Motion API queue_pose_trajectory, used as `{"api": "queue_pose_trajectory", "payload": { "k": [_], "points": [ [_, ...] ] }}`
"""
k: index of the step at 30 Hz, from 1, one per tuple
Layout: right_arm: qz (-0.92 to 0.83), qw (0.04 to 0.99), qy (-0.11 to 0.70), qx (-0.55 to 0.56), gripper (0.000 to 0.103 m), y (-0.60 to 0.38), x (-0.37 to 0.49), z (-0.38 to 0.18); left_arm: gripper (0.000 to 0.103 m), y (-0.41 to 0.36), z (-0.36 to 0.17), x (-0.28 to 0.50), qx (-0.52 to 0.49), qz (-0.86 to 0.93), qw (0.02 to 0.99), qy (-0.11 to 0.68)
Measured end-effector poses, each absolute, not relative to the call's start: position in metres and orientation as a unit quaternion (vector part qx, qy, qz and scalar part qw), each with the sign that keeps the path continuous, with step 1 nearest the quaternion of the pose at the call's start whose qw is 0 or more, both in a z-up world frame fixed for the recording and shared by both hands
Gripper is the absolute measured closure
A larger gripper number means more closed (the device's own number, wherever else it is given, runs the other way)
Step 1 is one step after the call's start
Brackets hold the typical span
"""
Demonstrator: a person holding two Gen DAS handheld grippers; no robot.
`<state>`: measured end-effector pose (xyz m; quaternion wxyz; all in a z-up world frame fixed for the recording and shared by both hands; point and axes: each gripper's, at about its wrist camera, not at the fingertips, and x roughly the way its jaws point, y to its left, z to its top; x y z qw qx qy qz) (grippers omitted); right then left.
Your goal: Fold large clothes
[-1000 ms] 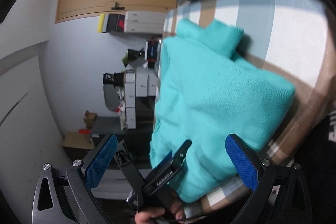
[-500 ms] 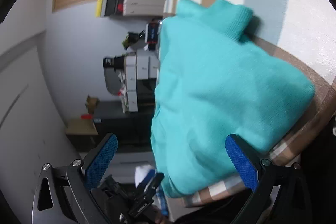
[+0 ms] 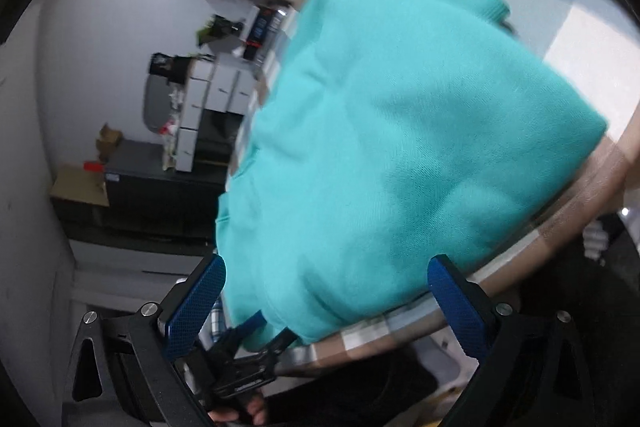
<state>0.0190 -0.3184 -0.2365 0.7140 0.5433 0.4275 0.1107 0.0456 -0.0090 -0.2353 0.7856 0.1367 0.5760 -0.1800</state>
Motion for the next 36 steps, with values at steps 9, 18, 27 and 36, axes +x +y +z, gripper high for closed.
{"api": "queue_pose_trajectory", "payload": {
  "k": [9,18,27,36],
  "points": [
    [0.080,0.736,0.469,0.481,0.000,-0.312,0.075,-0.233,0.001,-0.037,-0.238,0.056,0.145,-0.174,0.804,0.550],
    [0.101,0.766,0.433,0.464,0.000,-0.321,0.097,-0.233,0.001,-0.060,-0.232,0.065,0.150,-0.171,0.809,0.541],
    [0.101,0.754,0.402,0.509,0.002,-0.343,0.070,-0.235,0.001,-0.048,-0.231,0.021,0.188,-0.103,0.847,0.487],
    [0.091,0.746,0.393,0.530,0.001,-0.339,0.075,-0.233,0.001,-0.036,-0.233,0.024,0.147,-0.120,0.840,0.508]
  ]
}}
